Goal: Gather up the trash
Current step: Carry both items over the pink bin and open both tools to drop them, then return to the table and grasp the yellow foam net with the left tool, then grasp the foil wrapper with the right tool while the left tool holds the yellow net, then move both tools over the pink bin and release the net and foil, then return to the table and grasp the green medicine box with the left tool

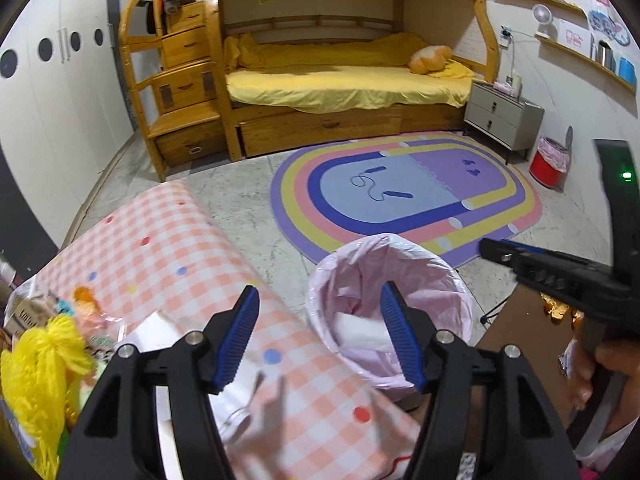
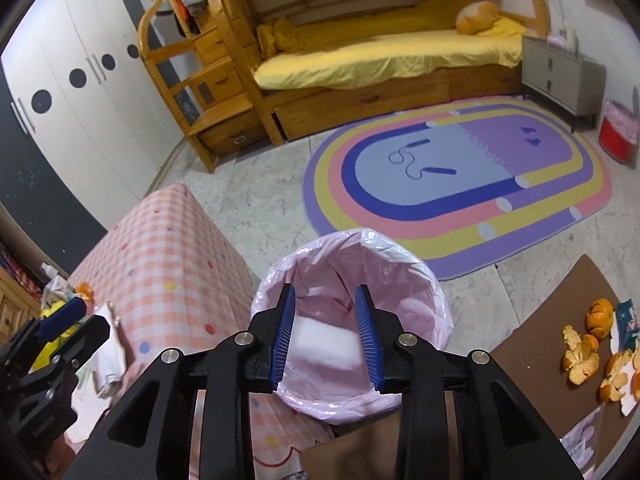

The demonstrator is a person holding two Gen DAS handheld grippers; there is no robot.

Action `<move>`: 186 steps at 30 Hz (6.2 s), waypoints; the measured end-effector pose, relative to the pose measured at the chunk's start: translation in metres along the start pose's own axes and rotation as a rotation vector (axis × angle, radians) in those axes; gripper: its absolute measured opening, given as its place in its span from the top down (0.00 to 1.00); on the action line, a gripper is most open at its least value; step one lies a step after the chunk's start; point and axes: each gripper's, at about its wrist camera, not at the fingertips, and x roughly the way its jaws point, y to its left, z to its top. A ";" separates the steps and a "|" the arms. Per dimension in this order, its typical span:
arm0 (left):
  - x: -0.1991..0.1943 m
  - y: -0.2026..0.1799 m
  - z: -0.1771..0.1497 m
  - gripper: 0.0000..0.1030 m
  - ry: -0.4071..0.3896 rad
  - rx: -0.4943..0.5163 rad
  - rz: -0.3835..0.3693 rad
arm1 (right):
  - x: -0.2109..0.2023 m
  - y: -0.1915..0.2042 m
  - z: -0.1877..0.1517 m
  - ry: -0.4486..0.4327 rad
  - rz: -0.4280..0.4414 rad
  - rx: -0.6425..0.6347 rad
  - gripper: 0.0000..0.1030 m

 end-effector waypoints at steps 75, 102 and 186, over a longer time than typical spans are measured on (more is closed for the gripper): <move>-0.186 0.231 -0.112 0.92 -0.153 -0.501 0.213 | -0.071 0.210 -0.087 0.009 0.210 -0.467 0.25; -0.130 0.224 -0.123 0.92 -0.049 -0.500 0.182 | 0.046 0.235 -0.095 0.185 0.144 -0.605 0.64; -0.090 0.061 -0.055 0.31 -0.018 -0.198 0.020 | -0.108 0.064 -0.042 -0.064 0.026 -0.168 0.48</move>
